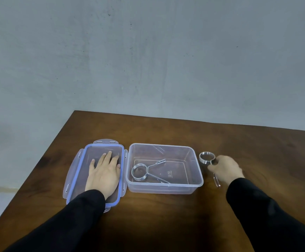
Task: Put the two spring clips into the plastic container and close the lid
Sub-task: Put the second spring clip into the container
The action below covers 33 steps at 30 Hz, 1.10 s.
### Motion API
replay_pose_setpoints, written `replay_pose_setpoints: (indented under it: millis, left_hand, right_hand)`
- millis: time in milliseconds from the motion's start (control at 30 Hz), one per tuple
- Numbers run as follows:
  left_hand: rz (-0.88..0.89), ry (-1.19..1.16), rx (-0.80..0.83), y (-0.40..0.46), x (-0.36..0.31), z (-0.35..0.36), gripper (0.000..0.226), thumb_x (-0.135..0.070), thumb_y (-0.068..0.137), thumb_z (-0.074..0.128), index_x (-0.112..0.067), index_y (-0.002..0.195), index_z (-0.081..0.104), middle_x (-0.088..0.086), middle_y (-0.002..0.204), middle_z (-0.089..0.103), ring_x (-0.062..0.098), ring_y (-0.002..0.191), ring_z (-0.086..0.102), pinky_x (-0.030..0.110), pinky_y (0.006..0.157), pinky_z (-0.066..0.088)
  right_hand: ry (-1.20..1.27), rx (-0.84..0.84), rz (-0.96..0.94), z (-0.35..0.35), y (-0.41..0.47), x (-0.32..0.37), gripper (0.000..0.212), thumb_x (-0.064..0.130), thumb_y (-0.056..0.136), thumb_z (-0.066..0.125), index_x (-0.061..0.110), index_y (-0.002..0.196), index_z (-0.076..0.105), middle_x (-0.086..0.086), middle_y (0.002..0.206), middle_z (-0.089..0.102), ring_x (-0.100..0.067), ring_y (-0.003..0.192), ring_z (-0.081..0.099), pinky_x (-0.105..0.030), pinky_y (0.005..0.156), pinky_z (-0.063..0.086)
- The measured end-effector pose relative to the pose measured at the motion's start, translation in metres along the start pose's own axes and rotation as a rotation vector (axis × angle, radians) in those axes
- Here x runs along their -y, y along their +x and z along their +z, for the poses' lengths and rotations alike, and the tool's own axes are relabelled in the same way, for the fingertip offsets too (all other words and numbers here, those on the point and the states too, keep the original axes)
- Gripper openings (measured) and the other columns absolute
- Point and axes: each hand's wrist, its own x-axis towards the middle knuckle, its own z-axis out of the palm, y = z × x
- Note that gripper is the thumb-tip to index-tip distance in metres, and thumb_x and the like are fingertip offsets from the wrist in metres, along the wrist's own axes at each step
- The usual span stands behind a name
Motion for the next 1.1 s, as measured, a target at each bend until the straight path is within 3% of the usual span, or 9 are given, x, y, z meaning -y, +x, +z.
replay_pose_setpoints:
  millis: [100,200,267,400,567,733,967,1100]
  left_hand:
    - [0.002,-0.002,0.005,0.0,0.0,-0.001,0.05,-0.04,0.104,0.018,-0.031,0.15,0.035,-0.001,0.161,0.032,0.022,0.15,0.023,0.053,0.122,0.012]
    - [0.007,-0.007,0.006,0.0,0.0,-0.002,0.05,-0.04,0.104,0.019,-0.031,0.15,0.034,-0.001,0.162,0.032,0.022,0.15,0.023,0.053,0.122,0.011]
    - [0.004,-0.011,-0.001,0.0,0.001,-0.002,0.05,-0.04,0.104,0.018,-0.03,0.151,0.034,-0.001,0.161,0.032,0.021,0.15,0.023,0.053,0.122,0.011]
    - [0.003,-0.031,-0.002,0.0,0.003,-0.001,0.05,-0.04,0.104,0.019,-0.03,0.151,0.034,-0.001,0.161,0.032,0.021,0.15,0.022,0.052,0.122,0.01]
    - [0.008,-0.038,-0.022,0.001,0.001,-0.001,0.05,-0.038,0.104,0.018,-0.029,0.149,0.037,0.001,0.161,0.032,0.021,0.15,0.021,0.052,0.122,0.01]
    - [0.005,-0.029,-0.021,0.001,0.003,-0.001,0.05,-0.039,0.104,0.019,-0.029,0.15,0.035,0.001,0.161,0.032,0.021,0.15,0.022,0.052,0.122,0.01]
    - [0.01,-0.025,-0.025,0.001,0.004,-0.001,0.05,-0.041,0.104,0.019,-0.029,0.15,0.036,0.001,0.161,0.033,0.021,0.15,0.022,0.051,0.123,0.01]
    - [0.008,-0.018,-0.029,0.002,0.004,0.001,0.05,-0.041,0.104,0.019,-0.029,0.149,0.037,0.0,0.161,0.034,0.021,0.15,0.022,0.052,0.122,0.011]
  right_hand:
    - [0.056,-0.107,-0.189,-0.034,0.006,0.023,0.02,0.037,0.087,0.069,0.021,0.099,0.067,-0.004,0.101,0.064,-0.029,0.09,0.065,-0.047,0.087,0.053]
    - [0.112,-0.083,-0.486,-0.061,0.001,0.061,0.011,0.036,0.087,0.071,0.027,0.089,0.065,0.002,0.094,0.06,-0.018,0.083,0.058,-0.028,0.067,0.043]
    - [0.085,0.034,-0.65,-0.065,-0.015,0.089,0.011,0.034,0.089,0.073,0.028,0.096,0.069,0.008,0.099,0.059,-0.008,0.089,0.057,-0.024,0.074,0.042]
    - [-0.094,0.222,-0.857,-0.039,-0.043,0.129,0.034,0.041,0.089,0.073,0.026,0.119,0.07,0.004,0.112,0.058,-0.018,0.102,0.06,-0.038,0.093,0.048]
    - [-0.261,0.334,-0.905,0.013,-0.059,0.14,0.037,0.041,0.092,0.07,0.024,0.125,0.069,0.002,0.118,0.06,-0.024,0.11,0.058,-0.043,0.099,0.044]
    - [-0.31,0.357,-0.881,0.028,-0.066,0.148,0.04,0.04,0.096,0.066,0.026,0.133,0.065,0.004,0.129,0.057,-0.023,0.12,0.053,-0.051,0.11,0.029]
    - [-0.325,0.4,-0.886,0.037,-0.064,0.153,0.042,0.04,0.096,0.067,0.023,0.134,0.065,0.0,0.128,0.059,-0.023,0.114,0.056,-0.04,0.098,0.042]
    - [-0.323,0.399,-0.88,0.041,-0.063,0.151,0.04,0.04,0.095,0.067,0.022,0.13,0.067,-0.001,0.126,0.059,-0.024,0.111,0.057,-0.041,0.097,0.046]
